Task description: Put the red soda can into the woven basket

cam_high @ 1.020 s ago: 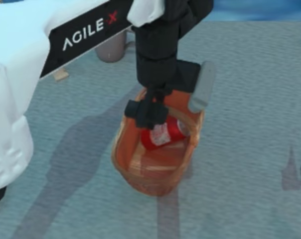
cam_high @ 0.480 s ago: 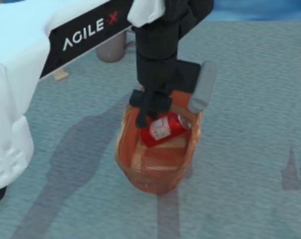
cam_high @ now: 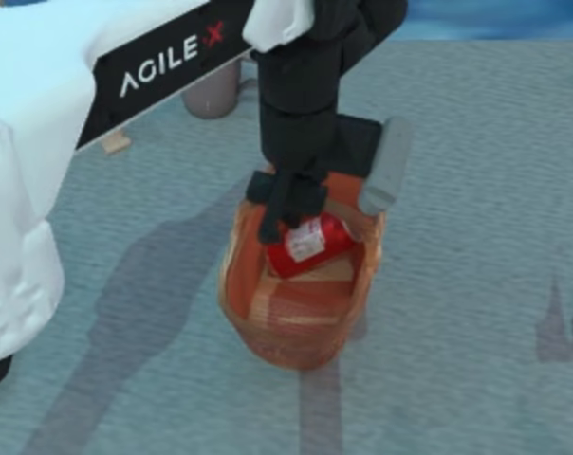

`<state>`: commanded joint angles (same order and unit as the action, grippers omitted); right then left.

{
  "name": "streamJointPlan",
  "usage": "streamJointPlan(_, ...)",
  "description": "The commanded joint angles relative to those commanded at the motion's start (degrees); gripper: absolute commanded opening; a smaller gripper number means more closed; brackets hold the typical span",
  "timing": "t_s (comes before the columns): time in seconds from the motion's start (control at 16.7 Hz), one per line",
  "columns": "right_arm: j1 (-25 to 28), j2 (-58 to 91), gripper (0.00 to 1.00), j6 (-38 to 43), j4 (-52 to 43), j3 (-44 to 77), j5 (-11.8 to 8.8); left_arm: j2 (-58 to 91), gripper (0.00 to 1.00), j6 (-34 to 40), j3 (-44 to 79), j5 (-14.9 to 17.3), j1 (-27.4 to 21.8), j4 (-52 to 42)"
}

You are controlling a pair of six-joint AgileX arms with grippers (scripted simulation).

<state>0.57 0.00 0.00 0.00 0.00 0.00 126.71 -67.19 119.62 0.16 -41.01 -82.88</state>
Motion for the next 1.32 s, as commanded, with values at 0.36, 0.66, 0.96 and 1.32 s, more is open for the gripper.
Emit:
streamJointPlan(0.36, 0.00, 0.00, 1.00, 0.00, 0.00, 0.00, 0.00, 0.00, 0.00, 0.00, 0.00, 0.00, 0.00, 0.00)
streamJointPlan(0.66, 0.00, 0.00, 1.00, 0.00, 0.00, 0.00, 0.00, 0.00, 0.00, 0.00, 0.00, 0.00, 0.00, 0.00)
streamJointPlan(0.96, 0.00, 0.00, 1.00, 0.00, 0.00, 0.00, 0.00, 0.00, 0.00, 0.00, 0.00, 0.00, 0.00, 0.00)
streamJointPlan(1.32, 0.00, 0.00, 1.00, 0.00, 0.00, 0.00, 0.00, 0.09, 0.00, -0.35, 0.94, -0.03, 0.25, -1.05)
